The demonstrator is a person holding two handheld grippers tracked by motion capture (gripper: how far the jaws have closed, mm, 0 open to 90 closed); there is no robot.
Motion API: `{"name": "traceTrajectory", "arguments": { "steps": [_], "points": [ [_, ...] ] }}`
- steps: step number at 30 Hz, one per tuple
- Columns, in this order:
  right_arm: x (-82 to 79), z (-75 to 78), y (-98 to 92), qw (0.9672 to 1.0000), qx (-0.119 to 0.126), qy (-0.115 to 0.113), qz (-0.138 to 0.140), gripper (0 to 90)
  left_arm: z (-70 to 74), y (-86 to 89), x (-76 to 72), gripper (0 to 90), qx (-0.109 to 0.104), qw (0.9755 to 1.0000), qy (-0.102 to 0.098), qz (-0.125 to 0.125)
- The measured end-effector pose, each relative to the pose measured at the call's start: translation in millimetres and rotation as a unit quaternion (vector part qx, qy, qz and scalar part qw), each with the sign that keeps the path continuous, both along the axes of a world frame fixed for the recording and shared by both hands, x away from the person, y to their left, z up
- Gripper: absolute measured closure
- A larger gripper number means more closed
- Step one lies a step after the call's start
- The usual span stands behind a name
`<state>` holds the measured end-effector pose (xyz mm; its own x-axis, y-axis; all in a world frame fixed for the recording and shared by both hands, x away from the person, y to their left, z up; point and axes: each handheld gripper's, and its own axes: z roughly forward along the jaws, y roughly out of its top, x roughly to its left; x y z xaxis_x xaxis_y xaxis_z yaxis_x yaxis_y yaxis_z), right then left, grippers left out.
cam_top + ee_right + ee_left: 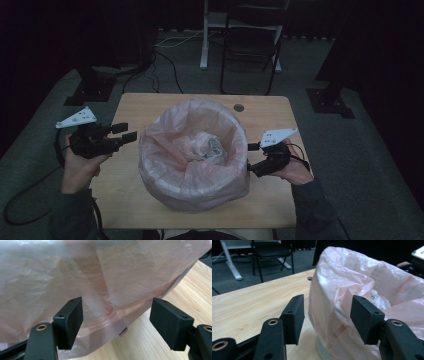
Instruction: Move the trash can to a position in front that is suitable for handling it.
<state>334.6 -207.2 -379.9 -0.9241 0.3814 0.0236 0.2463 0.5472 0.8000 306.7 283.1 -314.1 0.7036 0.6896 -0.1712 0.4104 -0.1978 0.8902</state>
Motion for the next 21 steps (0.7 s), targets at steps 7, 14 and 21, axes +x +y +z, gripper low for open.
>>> {"name": "traceTrajectory", "arguments": {
  "steps": [7, 14, 21],
  "points": [
    [2.7, -3.4, 8.3, 0.9998, 0.008, -0.004, -0.018, 24.9, -1.0, -4.2, 0.9, 45.1, 0.007, 0.9999, 0.005, -0.009],
    [11.3, -3.4, 22.9, 0.9991, 0.005, -0.017, -0.038, 25.9, 2.9, 7.7, -2.9, 45.0, -0.006, 0.9999, -0.007, 0.012],
    [27.2, -6.5, 51.3, 0.9982, 0.011, -0.014, -0.057, 27.2, 3.3, 17.2, -4.3, 44.9, -0.009, 0.9996, -0.004, 0.028]
  ]
}}
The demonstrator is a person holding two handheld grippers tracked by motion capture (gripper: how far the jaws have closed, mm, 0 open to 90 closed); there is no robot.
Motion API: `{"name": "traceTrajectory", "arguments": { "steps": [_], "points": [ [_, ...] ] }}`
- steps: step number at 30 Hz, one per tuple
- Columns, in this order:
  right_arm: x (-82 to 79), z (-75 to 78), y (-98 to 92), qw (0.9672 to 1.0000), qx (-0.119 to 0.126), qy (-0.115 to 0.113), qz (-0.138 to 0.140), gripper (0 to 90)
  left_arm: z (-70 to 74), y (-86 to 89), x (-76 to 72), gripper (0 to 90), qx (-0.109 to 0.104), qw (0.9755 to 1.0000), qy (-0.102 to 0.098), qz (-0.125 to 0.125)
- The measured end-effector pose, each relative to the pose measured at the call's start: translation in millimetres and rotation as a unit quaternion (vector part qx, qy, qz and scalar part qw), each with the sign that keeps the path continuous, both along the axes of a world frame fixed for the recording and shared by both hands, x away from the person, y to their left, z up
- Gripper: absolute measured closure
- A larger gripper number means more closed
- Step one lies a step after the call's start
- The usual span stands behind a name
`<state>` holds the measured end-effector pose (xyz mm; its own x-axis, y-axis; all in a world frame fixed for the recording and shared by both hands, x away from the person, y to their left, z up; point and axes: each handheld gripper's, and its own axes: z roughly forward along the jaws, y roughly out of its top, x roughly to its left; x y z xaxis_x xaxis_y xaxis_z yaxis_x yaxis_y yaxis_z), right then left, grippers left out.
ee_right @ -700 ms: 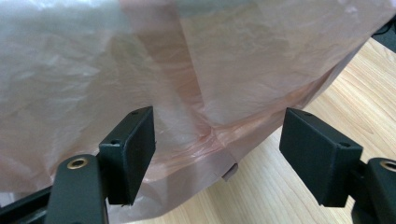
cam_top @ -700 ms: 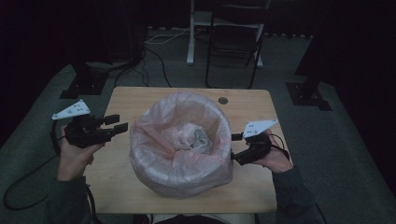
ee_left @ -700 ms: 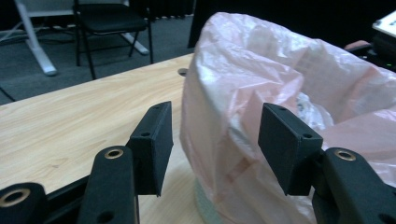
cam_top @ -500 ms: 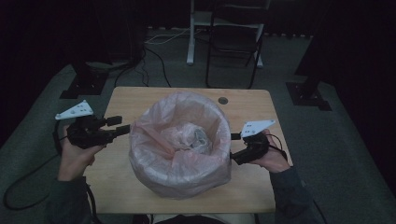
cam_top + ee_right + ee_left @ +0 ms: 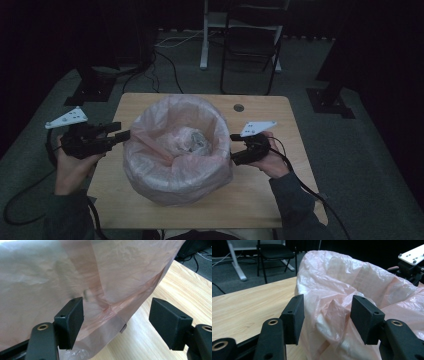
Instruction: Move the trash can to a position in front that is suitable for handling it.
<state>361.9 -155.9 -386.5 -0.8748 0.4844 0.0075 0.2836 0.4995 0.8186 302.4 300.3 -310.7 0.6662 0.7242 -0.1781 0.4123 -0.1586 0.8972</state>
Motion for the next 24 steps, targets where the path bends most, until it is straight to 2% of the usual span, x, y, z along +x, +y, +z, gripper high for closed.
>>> {"name": "traceTrajectory", "arguments": {
  "steps": [6, 8, 14, 18, 21, 24],
  "points": [
    [5.9, -3.7, 20.7, 0.9997, -0.019, -0.008, -0.011, 27.0, -3.8, 1.4, 3.6, 45.0, 0.008, 0.9997, 0.020, 0.005],
    [6.8, -3.6, 23.3, 0.9997, -0.020, -0.007, -0.011, 27.1, -4.4, 3.7, 4.2, 45.0, 0.004, 0.9997, 0.023, 0.008],
    [5.2, -3.4, 22.9, 0.9996, -0.024, -0.010, -0.012, 27.1, -3.3, 8.4, 2.0, 45.0, 0.016, 0.9990, 0.024, 0.034],
    [2.1, -1.5, 21.2, 0.9993, -0.031, -0.018, -0.011, 27.1, -4.5, 5.0, 4.1, 45.0, 0.029, 0.9984, 0.031, 0.037],
    [-1.1, 0.2, 19.5, 0.9987, -0.042, -0.025, -0.012, 27.0, -6.9, 1.1, 6.3, 48.8, 0.034, 0.9985, 0.035, 0.027],
    [-5.1, 3.0, 16.7, 0.9981, -0.051, -0.034, -0.011, 27.0, -7.2, -1.7, 7.8, 50.0, 0.043, 0.9979, 0.036, 0.034]
  ]
}}
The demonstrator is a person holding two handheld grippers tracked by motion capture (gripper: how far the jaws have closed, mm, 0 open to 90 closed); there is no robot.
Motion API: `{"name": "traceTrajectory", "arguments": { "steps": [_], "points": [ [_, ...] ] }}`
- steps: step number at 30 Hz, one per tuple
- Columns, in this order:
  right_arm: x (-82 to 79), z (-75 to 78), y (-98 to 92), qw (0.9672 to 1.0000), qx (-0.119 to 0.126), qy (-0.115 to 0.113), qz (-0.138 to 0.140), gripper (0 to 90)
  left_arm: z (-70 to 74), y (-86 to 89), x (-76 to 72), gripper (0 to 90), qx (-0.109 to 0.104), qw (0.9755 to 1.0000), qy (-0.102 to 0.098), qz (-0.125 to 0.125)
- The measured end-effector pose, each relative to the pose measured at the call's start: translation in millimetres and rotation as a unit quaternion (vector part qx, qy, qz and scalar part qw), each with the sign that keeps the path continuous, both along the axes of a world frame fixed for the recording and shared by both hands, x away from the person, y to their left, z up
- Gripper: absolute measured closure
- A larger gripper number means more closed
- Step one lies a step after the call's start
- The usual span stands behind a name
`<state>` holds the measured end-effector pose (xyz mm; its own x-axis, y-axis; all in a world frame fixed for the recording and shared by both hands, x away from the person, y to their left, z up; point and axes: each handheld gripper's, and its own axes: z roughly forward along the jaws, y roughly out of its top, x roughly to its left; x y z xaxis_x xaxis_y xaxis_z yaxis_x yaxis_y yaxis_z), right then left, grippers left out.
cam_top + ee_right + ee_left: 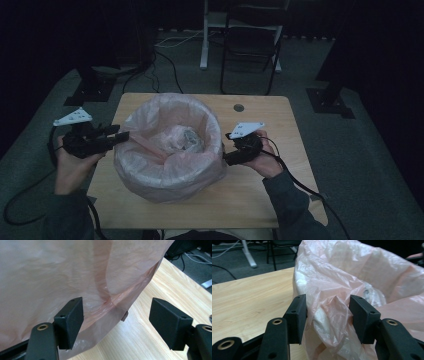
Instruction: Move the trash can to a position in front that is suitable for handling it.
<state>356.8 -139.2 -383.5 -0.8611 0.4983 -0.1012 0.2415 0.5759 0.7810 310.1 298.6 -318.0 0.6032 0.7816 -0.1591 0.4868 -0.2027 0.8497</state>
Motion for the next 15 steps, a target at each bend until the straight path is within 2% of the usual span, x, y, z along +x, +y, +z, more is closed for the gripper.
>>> {"name": "traceTrajectory", "arguments": {
  "steps": [5, 7, 9, 15],
  "points": [
    [-1.8, 3.4, -6.1, 1.0000, 0.001, -0.004, 0.000, 27.0, 0.1, -0.8, 0.3, 56.6, 0.006, 0.9999, -0.004, 0.012],
    [-1.2, 3.4, -11.4, 1.0000, 0.004, 0.001, -0.004, 27.0, 0.1, -4.5, 1.6, 59.2, 0.018, 0.9995, -0.009, 0.024],
    [-1.0, 2.8, -14.2, 0.9999, 0.008, 0.005, -0.004, 27.0, -0.3, -7.5, 3.7, 60.9, 0.020, 0.9993, -0.012, 0.028],
    [-0.8, 1.4, -15.6, 0.9999, 0.008, 0.005, -0.007, 27.0, -2.4, -18.5, 13.3, 61.7, 0.027, 0.9990, -0.019, 0.032]
  ]
}}
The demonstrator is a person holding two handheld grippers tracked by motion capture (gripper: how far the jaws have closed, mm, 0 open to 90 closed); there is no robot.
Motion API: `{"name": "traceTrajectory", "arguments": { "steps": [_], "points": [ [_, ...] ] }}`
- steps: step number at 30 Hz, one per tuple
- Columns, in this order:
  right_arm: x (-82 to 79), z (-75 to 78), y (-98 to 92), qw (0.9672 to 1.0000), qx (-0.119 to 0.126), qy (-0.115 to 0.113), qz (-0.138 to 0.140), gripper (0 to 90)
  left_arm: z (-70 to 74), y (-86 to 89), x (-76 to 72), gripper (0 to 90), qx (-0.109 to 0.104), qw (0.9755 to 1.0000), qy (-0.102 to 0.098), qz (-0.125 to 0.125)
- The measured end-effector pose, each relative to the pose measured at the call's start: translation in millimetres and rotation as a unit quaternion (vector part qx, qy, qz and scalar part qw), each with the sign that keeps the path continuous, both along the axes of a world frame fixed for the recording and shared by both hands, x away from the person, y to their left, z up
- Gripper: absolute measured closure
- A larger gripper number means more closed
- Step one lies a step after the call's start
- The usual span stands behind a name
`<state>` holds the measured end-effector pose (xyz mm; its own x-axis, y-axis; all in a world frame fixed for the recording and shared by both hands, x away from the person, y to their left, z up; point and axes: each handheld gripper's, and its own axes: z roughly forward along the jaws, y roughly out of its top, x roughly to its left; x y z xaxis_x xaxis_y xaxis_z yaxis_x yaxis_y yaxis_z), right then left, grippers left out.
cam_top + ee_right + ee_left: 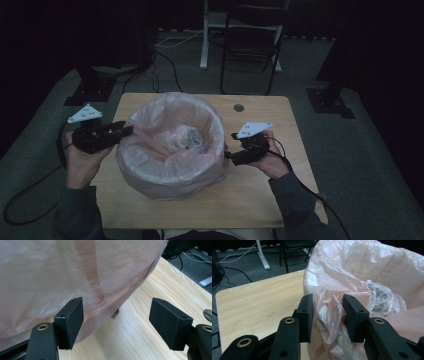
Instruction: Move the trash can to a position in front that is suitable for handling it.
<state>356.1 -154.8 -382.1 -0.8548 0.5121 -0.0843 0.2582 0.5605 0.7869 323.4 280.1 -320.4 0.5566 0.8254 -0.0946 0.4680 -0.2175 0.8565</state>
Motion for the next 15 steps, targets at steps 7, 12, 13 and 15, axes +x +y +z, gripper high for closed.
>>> {"name": "traceTrajectory", "arguments": {
  "steps": [7, 12, 13, 15],
  "points": [
    [-1.9, -4.7, 3.6, 0.9997, 0.004, 0.011, 0.020, 27.0, -1.4, -3.0, 5.6, 61.9, 0.002, 1.0000, 0.004, 0.002],
    [3.9, -4.1, 17.2, 0.9998, -0.009, 0.005, 0.015, 27.7, -0.7, -4.1, 13.7, 62.1, 0.012, 0.9999, 0.000, 0.008],
    [5.2, -3.4, 18.9, 0.9998, -0.009, 0.005, 0.016, 27.7, -1.0, -3.4, 15.1, 62.2, 0.010, 0.9999, 0.000, 0.009],
    [8.2, -2.4, 21.3, 0.9999, -0.007, 0.004, 0.014, 27.8, -2.3, -0.2, 19.0, 62.1, 0.005, 0.9999, -0.002, 0.011]
  ]
}}
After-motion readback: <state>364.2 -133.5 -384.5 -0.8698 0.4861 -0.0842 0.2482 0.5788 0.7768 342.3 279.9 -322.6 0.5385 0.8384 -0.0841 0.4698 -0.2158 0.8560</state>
